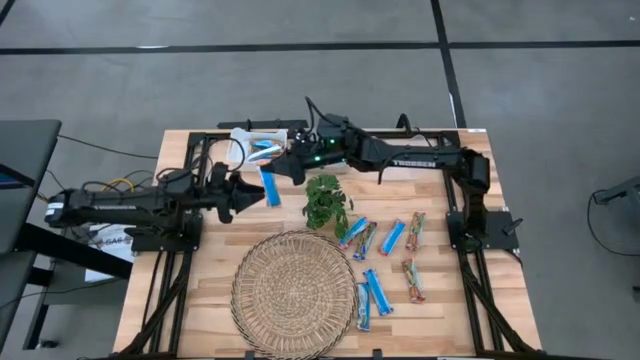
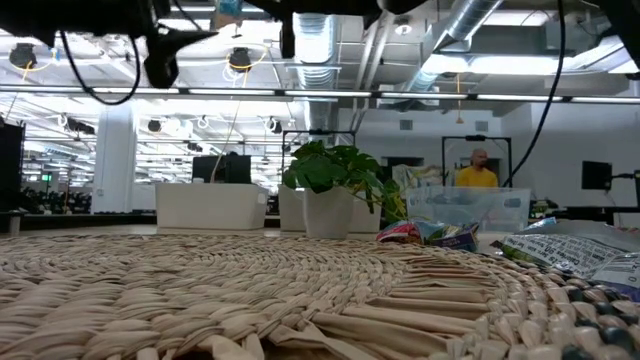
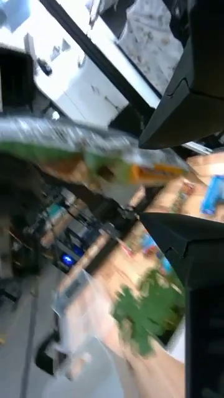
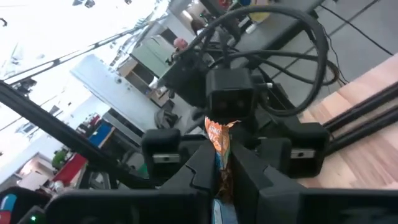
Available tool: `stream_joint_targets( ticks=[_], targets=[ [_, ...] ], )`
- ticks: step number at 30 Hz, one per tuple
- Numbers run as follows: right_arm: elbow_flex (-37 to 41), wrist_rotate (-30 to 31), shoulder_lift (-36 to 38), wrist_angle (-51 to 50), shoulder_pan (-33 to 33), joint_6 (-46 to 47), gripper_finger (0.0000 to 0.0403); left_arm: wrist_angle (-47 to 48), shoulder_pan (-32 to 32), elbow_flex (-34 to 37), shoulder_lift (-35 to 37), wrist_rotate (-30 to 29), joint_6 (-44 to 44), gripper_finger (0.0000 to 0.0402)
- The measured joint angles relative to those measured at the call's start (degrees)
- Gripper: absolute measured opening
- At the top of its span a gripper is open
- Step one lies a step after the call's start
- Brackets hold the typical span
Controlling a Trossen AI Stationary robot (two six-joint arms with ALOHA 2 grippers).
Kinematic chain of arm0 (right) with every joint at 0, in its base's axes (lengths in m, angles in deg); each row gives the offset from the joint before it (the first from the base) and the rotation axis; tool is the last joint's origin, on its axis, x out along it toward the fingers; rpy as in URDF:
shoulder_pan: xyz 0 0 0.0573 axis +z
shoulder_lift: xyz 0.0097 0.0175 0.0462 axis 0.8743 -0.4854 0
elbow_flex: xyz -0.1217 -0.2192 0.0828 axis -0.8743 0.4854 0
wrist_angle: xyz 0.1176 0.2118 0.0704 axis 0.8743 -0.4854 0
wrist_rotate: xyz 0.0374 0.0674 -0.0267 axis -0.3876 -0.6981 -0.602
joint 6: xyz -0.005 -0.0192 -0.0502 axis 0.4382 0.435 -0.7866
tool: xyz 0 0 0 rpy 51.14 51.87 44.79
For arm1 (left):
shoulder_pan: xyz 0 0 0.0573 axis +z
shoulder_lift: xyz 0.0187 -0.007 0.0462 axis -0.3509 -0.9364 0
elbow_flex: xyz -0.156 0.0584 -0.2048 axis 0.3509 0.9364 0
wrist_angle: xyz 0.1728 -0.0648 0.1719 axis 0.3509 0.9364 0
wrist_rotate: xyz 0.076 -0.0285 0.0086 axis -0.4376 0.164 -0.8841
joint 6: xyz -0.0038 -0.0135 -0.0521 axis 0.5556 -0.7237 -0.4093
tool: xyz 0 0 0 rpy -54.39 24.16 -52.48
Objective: Pick and place Granola Bars by type
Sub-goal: Put the yellow granola bar into the white bin
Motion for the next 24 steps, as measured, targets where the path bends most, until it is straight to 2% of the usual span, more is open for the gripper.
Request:
stream_joint_targets(
  ticks=[5, 15, 19, 24],
  targets=[
    [-0.09, -0.16, 0.09, -2.62, -0.64, -1.51, 0.0027, -0.03, 0.00, -1.79, -1.18, 0.25, 1.19, 0.0169],
    [-0.07, -0.10, 0.09, -0.98, -0.63, -2.09, 0.0019, -1.12, 0.01, -1.92, -2.69, -0.93, 1.58, 0.0169],
    [-0.07, -0.09, 0.09, -0.87, -0.63, -2.12, 0.0023, -3.17, 0.40, -1.96, -5.51, -0.86, 1.61, 0.0169],
    [-0.07, -0.07, 0.09, -0.89, -0.66, -2.10, 0.0024, -10.02, 0.90, -1.98, -8.58, -0.41, 3.37, 0.0169]
  ],
)
